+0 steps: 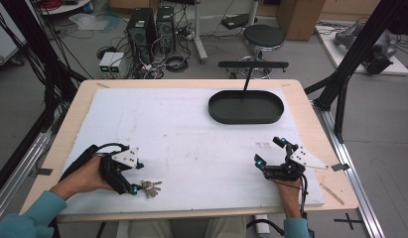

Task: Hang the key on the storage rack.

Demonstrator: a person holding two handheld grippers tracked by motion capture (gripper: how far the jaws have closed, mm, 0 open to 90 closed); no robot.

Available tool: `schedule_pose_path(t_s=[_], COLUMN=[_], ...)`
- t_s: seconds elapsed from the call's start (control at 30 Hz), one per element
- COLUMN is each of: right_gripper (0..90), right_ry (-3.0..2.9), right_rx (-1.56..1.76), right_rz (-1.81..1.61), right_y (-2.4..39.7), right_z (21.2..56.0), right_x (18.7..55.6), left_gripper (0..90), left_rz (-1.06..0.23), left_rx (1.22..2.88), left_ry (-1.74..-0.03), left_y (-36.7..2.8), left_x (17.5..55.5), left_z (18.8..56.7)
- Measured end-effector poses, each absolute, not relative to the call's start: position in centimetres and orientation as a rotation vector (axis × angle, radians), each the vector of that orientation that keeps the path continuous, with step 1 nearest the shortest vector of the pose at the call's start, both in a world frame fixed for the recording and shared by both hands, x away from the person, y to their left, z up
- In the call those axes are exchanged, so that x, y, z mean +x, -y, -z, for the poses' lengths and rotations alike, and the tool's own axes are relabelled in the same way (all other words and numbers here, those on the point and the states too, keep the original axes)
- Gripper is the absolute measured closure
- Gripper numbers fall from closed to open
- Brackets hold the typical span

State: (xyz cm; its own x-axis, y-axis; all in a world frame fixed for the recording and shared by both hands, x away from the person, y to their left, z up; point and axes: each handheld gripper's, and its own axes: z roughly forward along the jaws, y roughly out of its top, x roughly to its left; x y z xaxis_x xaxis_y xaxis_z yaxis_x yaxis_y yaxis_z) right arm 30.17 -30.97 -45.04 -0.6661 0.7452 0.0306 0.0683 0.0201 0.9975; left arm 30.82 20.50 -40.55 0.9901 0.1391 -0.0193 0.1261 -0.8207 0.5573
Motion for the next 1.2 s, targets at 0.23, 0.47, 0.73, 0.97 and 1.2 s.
schedule_pose_path(t_s=[0.23, 0.47, 0.73, 0.97, 1.2], right_gripper=[0.5, 0.5, 0.5, 0.5, 0.5], right_ry=[-1.779, -1.78, -1.783, -1.78, -1.782], right_rx=[0.825, 0.826, 0.829, 0.824, 0.826], right_rz=[-1.696, -1.699, -1.698, -1.698, -1.698], right_y=[30.99, 30.99, 30.98, 30.99, 31.01], right_z=[45.05, 45.05, 45.05, 45.05, 45.05], right_x=[30.21, 30.21, 30.18, 30.21, 30.21], left_gripper=[37.8, 51.8, 60.8, 69.4, 76.1], left_rz=[0.018, 0.057, 0.067, 0.069, 0.079], left_rx=[2.562, 2.583, 2.608, 2.631, 2.635], left_ry=[-0.198, -0.207, -0.222, -0.209, -0.227], left_y=[-20.09, -19.86, -19.8, -19.83, -19.79], left_x=[30.98, 31.12, 31.31, 31.56, 31.52], left_z=[40.71, 40.75, 40.81, 40.91, 41.05])
